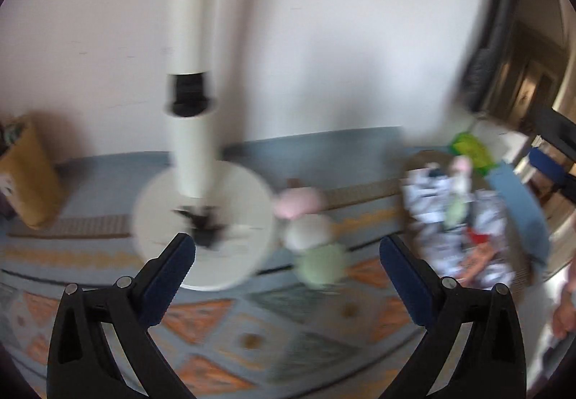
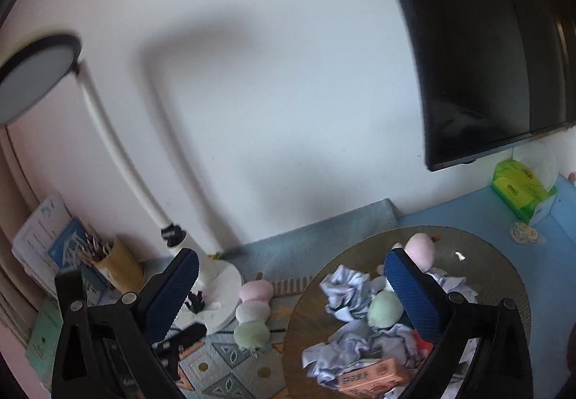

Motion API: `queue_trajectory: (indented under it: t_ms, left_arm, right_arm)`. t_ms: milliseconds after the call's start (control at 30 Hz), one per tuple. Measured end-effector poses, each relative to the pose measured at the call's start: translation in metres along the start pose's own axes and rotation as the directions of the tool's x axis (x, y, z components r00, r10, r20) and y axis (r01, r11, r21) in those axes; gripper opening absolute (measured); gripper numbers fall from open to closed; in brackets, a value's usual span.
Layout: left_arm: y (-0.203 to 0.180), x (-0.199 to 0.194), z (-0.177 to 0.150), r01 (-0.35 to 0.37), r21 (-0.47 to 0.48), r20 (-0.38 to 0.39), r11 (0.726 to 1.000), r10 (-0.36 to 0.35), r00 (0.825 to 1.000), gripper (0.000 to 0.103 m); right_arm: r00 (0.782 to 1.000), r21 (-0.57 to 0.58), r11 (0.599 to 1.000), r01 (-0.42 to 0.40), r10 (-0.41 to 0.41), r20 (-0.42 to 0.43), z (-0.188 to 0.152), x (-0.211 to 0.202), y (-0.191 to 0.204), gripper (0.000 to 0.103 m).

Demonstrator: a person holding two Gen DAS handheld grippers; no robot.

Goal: Organize objects
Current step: 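Grasp the black figurine with the left tool while the right grasps the second plush dango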

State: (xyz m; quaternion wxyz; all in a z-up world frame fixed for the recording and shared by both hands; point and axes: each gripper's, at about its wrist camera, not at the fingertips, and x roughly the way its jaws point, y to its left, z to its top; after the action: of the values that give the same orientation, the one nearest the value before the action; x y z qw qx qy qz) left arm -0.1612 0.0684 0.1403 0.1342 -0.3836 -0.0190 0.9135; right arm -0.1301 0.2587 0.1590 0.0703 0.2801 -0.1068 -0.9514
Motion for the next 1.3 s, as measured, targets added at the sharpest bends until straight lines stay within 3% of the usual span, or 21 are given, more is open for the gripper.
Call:
queue_trajectory:
  t_ms: [100,200,333,500,733,767,867,900,967,1033,1100,1233,1300]
  left_arm:
    - [0.028,0.021,-0.005,-0.089,0.031,-0.027,0.996,0.089,0.996,0.102]
    - [0.051,0.048,-0.009,-0.059,-0.022,-0.097,0.998,0.057,0.994,0.102]
    - [0.062,0.071,-0.005,-0.067,-0.054,-0.119,0.996,0.06,0.991,0.102]
    - [0.077,0.078,0.001,-0.068,-0.084,-0.108,0.994,0.059,0.992,0.102]
    - [0.102,0.087,-0.005,0.05,-0.147,-0.082,0.988,-0.063,0.995,0.103]
    - [0.103,0.087,-0.005,0.057,-0.14,-0.073,0.989,-0.068,0.995,0.103]
    - [0.103,0.083,-0.008,0.051,-0.131,-0.057,0.99,-0.059,0.997,0.098]
    - [0.105,0.081,-0.01,0.055,-0.139,-0.051,0.989,-0.063,0.997,0.094]
    - [0.109,0.075,-0.014,0.062,-0.153,-0.04,0.986,-0.069,0.997,0.088]
    - [0.115,0.068,-0.019,0.073,-0.175,-0.027,0.982,-0.078,0.997,0.08]
    - [0.124,0.06,-0.025,0.087,-0.202,-0.013,0.976,-0.091,0.996,0.069]
    - [0.139,0.053,-0.026,0.128,-0.262,0.023,0.956,-0.126,0.992,0.059]
    - [0.143,0.047,-0.026,0.12,-0.27,0.046,0.955,-0.112,0.993,0.046]
  right_arm:
    - [0.993,-0.098,0.995,0.036,-0.047,-0.108,-0.04,0.018,0.042,0.103]
    - [0.976,-0.183,0.983,0.033,-0.071,-0.208,-0.087,0.045,0.074,0.103]
    - [0.95,-0.21,0.976,0.065,-0.125,-0.286,-0.127,0.085,0.097,0.103]
    - [0.932,-0.19,0.973,0.13,-0.185,-0.313,-0.134,0.129,0.106,0.103]
    - [0.909,-0.124,0.959,0.256,-0.283,-0.307,-0.119,0.178,0.103,0.103]
    - [0.925,-0.067,0.965,0.253,-0.261,-0.277,-0.118,0.175,0.097,0.103]
    - [0.94,0.063,0.974,0.217,-0.191,-0.281,-0.118,0.182,0.077,0.103]
    - [0.944,0.056,0.978,0.203,-0.18,-0.278,-0.118,0.183,0.077,0.103]
    - [0.948,0.049,0.979,0.196,-0.177,-0.266,-0.116,0.184,0.08,0.094]
    - [0.966,0.07,0.99,0.122,-0.103,-0.236,-0.117,0.179,0.081,0.041]
    - [0.969,0.098,0.99,0.105,-0.079,-0.235,-0.119,0.177,0.08,0.041]
    - [0.986,0.174,0.985,0.012,0.016,-0.163,-0.118,0.167,0.071,0.04]
    - [0.991,0.167,0.986,0.005,0.017,-0.133,-0.114,0.163,0.073,0.04]
